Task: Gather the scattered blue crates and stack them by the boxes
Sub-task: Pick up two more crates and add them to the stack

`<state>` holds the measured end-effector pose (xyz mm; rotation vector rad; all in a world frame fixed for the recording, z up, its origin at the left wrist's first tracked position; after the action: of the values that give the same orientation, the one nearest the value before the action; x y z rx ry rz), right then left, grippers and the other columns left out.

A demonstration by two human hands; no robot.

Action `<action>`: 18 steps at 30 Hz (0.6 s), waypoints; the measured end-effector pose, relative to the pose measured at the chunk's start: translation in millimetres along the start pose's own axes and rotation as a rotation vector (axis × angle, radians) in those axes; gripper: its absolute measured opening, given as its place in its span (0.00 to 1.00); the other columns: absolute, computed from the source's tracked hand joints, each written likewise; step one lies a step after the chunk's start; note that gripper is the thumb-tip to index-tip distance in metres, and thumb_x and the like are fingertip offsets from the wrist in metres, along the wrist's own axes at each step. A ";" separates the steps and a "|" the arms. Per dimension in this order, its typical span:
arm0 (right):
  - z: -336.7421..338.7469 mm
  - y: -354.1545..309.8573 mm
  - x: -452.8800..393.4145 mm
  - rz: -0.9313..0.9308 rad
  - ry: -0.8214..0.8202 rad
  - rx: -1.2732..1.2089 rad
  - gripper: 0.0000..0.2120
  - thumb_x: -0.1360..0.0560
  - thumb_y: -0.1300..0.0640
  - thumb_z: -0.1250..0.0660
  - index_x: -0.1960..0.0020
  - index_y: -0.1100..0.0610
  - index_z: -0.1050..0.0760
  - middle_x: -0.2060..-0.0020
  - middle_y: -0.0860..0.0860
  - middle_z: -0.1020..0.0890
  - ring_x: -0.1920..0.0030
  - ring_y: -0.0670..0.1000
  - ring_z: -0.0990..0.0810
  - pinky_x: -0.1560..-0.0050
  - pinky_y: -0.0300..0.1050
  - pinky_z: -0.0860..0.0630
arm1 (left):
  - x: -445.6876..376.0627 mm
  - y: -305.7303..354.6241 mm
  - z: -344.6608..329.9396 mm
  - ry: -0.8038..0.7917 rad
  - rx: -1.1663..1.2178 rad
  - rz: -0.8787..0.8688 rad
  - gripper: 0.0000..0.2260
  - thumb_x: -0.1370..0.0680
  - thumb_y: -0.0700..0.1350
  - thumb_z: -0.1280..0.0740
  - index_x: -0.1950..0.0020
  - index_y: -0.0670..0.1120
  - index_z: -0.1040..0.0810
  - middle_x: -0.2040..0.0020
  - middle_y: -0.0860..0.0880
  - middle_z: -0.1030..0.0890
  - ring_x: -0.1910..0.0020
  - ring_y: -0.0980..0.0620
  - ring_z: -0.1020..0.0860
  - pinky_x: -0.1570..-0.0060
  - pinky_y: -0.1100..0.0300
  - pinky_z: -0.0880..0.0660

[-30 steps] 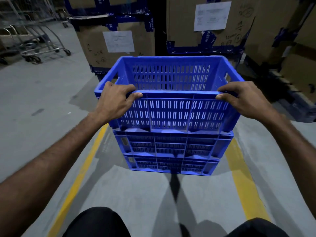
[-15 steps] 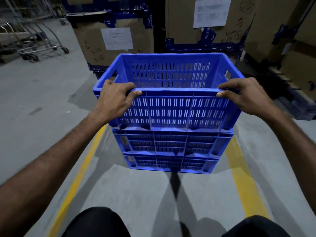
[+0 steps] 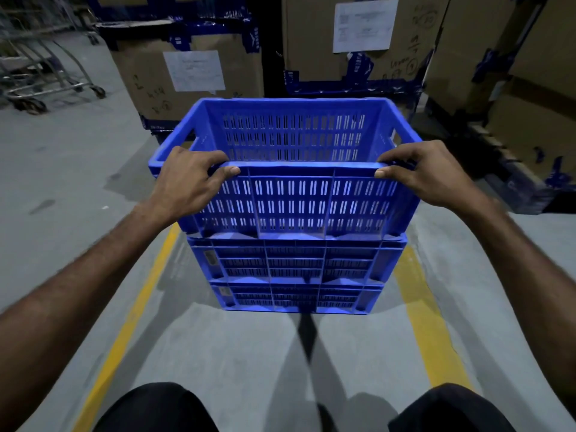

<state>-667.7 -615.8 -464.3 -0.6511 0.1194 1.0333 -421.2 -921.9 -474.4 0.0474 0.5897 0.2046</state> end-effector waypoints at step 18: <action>2.0 -2.3 9.2 0.007 0.045 0.033 0.17 0.23 0.48 0.28 0.37 0.55 0.18 0.45 0.51 0.15 0.49 0.47 0.20 0.52 0.45 0.23 | -0.6 5.1 -2.0 -0.027 -0.016 0.004 0.19 0.16 0.61 0.42 0.53 0.48 0.22 0.66 0.49 0.21 0.70 0.50 0.24 0.70 0.58 0.35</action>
<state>-661.4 -608.5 -465.2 -0.6444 0.1783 1.0217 -423.7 -917.0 -475.3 0.0355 0.5605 0.2128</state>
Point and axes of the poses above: each hand's wrist, its own x-axis away from the middle knuckle, its own z-axis out of the back of the hand, y = z × x, the point moved 6 cm from there along -x, towards the middle knuckle
